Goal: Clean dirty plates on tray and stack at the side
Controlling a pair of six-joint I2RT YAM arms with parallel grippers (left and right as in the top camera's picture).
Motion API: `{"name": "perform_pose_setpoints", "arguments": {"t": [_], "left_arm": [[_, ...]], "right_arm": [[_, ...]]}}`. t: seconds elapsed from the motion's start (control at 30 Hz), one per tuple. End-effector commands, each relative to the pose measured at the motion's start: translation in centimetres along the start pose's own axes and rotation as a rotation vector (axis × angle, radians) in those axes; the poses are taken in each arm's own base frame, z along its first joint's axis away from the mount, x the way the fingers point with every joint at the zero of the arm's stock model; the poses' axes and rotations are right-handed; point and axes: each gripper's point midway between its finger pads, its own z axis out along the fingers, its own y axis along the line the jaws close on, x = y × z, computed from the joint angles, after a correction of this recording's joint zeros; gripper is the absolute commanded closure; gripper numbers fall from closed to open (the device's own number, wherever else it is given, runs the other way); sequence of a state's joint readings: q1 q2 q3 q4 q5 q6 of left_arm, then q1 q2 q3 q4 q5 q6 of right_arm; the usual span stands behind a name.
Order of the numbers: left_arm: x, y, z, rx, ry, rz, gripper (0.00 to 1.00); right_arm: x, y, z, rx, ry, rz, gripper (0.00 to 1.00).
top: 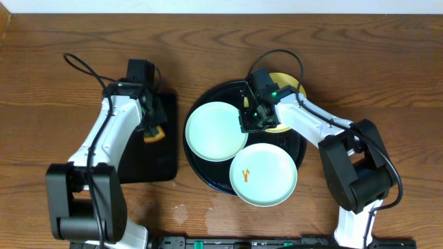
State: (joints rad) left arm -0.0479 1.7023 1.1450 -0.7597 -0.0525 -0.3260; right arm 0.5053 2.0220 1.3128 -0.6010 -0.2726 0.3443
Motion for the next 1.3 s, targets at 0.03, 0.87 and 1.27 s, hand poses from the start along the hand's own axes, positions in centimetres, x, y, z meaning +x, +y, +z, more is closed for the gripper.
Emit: {"name": "perform_pose_setpoints", "arguments": {"t": [0.03,0.87,1.27], "left_arm": [[1.3,-0.3,1.1,0.046,0.055,0.071,0.91],[5.5,-9.4,1.3,0.389,0.144,0.22,0.92],[6.5,-9.2,3.2,0.371,0.207,0.214,0.92]], "right_arm": [[0.6,0.1,0.8,-0.024,0.029,-0.072,0.99],[0.6,3.7,-0.3,-0.273,0.055,-0.065,0.99],[0.6,3.8,-0.4,-0.277,0.053,-0.07,0.99]]}}
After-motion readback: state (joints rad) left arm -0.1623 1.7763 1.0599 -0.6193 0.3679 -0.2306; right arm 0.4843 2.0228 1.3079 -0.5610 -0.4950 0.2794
